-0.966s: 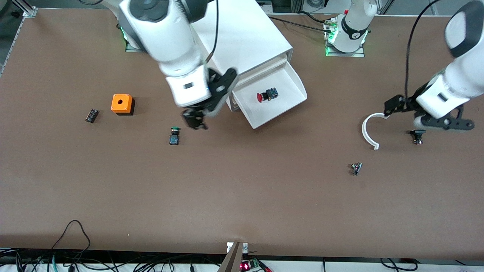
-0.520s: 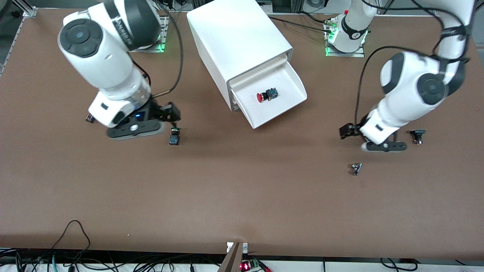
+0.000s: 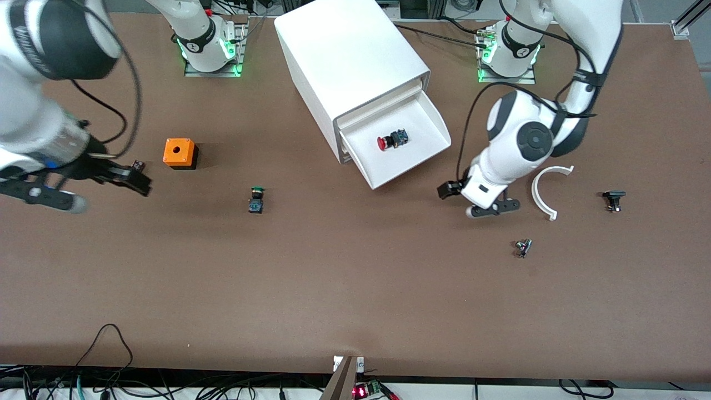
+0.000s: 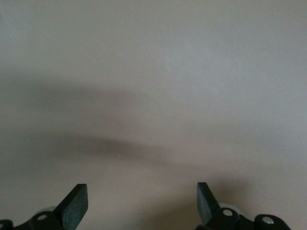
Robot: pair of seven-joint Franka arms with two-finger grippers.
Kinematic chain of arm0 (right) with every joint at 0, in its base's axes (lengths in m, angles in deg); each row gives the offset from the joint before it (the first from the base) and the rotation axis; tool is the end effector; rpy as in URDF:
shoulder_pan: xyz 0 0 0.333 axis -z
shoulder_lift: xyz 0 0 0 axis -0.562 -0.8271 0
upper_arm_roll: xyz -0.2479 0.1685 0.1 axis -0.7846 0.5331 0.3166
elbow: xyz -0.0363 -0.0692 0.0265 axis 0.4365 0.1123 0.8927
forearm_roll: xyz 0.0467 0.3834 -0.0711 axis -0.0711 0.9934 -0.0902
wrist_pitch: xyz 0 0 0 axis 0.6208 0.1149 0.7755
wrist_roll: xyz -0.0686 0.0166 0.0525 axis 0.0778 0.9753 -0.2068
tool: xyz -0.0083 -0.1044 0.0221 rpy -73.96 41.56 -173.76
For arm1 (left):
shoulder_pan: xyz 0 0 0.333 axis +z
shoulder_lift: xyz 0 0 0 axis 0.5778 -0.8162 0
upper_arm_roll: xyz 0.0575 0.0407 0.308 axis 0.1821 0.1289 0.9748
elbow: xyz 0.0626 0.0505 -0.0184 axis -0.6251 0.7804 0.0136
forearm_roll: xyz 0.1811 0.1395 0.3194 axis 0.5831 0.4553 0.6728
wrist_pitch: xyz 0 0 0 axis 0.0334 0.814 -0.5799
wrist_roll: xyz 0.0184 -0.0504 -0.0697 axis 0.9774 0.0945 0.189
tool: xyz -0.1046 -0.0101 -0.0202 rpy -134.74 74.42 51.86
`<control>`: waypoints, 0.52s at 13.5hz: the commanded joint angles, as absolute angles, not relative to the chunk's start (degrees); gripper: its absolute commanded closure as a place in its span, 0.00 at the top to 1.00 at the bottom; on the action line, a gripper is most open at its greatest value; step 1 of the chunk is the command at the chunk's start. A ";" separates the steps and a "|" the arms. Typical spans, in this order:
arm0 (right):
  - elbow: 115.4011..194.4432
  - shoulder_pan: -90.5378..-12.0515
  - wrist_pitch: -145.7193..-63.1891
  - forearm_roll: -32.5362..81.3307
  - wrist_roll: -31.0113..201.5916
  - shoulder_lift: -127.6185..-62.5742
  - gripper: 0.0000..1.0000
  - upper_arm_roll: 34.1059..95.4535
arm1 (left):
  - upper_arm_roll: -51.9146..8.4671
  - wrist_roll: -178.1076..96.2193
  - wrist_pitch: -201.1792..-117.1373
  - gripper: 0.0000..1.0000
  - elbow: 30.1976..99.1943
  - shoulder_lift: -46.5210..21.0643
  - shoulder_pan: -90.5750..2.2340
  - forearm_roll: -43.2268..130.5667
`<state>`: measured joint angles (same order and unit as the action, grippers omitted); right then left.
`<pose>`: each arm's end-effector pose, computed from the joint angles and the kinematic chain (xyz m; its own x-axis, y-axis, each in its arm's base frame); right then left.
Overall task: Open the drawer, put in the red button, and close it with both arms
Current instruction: 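Push the drawer shut with the left gripper while the right gripper retracts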
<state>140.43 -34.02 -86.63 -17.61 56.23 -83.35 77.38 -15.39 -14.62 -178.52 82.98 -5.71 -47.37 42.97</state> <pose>0.6235 0.0603 0.5631 0.9573 -0.2848 0.0499 -0.2871 -0.9568 0.0462 0.5409 -0.2393 0.2818 0.9558 0.2735 -0.1078 0.2874 -0.9466 0.1464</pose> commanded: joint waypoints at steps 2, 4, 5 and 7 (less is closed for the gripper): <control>150.28 -30.50 -86.83 -17.46 71.06 -76.04 1.00 73.60 | -21.57 -3.39 -181.30 1.00 88.63 -2.23 -47.43 41.59; 150.65 -30.94 -86.83 -17.11 76.20 -75.15 1.00 71.55 | -25.27 1.80 -181.04 1.00 90.48 -0.65 -47.43 41.59; 150.73 -31.73 -86.74 -17.19 76.39 -75.15 1.00 71.29 | -27.37 3.48 -180.86 1.00 91.27 -0.21 -47.43 41.59; 150.65 -36.89 -86.92 -17.02 77.79 -75.15 1.00 65.77 | -30.72 5.16 -180.86 1.00 93.21 0.24 -47.34 41.59</control>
